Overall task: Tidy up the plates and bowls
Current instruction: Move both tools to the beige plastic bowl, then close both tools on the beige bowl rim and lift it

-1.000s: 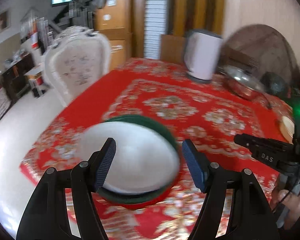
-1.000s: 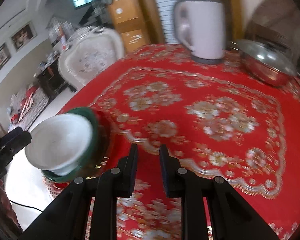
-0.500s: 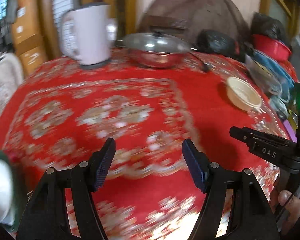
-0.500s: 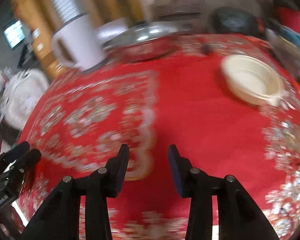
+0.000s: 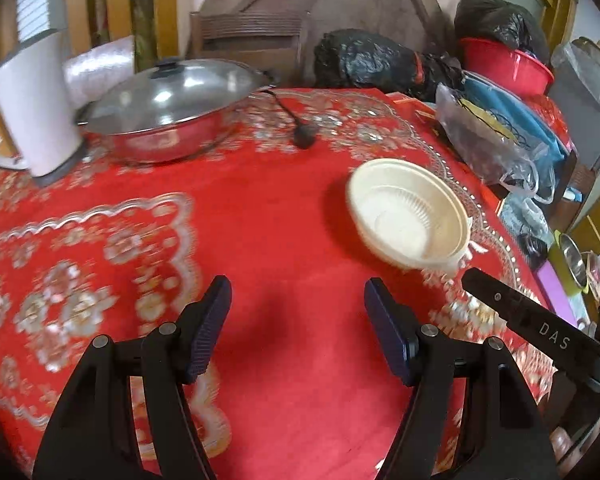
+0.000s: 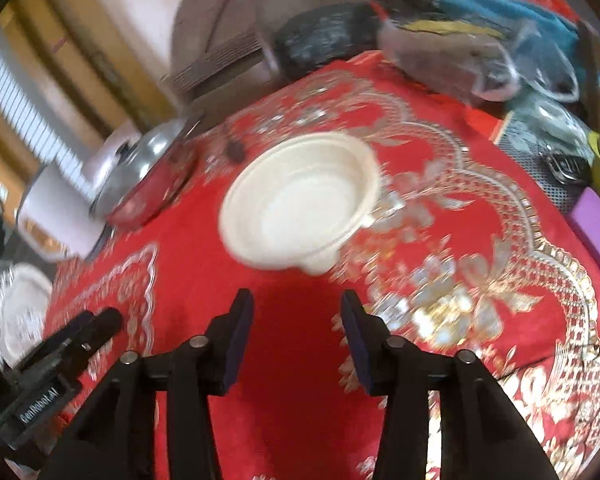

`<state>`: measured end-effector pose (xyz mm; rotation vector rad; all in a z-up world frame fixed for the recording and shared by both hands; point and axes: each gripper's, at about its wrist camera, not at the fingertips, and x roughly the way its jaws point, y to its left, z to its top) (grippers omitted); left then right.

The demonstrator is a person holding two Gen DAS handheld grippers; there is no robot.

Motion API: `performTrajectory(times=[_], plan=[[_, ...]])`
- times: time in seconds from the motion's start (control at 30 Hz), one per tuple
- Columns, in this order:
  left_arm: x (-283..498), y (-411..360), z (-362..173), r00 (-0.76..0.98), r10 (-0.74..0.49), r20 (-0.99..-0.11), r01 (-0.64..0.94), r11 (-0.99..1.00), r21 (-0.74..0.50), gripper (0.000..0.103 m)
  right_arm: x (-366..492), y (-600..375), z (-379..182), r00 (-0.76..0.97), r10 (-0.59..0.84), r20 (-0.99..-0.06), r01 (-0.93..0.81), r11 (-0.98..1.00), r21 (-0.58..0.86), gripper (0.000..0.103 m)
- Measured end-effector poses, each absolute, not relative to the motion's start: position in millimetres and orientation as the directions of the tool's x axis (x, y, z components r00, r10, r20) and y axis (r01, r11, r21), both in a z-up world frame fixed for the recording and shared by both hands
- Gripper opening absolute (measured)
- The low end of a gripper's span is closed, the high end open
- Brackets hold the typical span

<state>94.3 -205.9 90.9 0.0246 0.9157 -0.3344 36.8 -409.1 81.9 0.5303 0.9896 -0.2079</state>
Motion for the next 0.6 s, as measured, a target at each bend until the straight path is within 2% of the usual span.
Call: performTrajectory(times=[0.2, 0.4, 0.43, 0.5, 0.53, 0.6], plan=[[125.1, -241.2, 68.9, 0.54, -0.276, -0.795, 0.266, 0.952, -0.149, 0.07, 61.4, -428.1, 66.5, 0.53, 0.064, -0.846, 0.404, 0.857, 0.318, 0.047], [139.0, -255.3, 51.0, 0.549, -0.282, -0.787, 0.254, 0.953, -0.164, 0.07, 69.7, -433.3, 56.3, 0.581, 0.07, -0.811, 0.393, 0.848, 0.355, 0.047], [142.0, -255.8, 47.7, 0.545, -0.288, -0.788, 0.252, 0.952, -0.173, 0.073, 71.1, -433.5, 55.1, 0.579, 0.067, -0.813, 0.389, 0.854, 0.347, 0.046], [147.3, -256.8, 42.9, 0.549, -0.277, -0.789, 0.231, 0.957, -0.175, 0.073, 74.4, -434.0, 49.6, 0.572, 0.081, -0.816, 0.379, 0.856, 0.351, 0.038], [148.8, -257.8, 40.7, 0.545, -0.271, -0.793, 0.225, 0.959, -0.173, 0.073, 74.9, -434.6, 47.9, 0.567, 0.091, -0.818, 0.376, 0.856, 0.356, 0.027], [155.0, -260.5, 30.6, 0.51, -0.27, -0.817, 0.22, 0.959, -0.18, 0.073, 75.3, -435.5, 43.1, 0.558, 0.112, -0.822, 0.369, 0.854, 0.367, 0.024]])
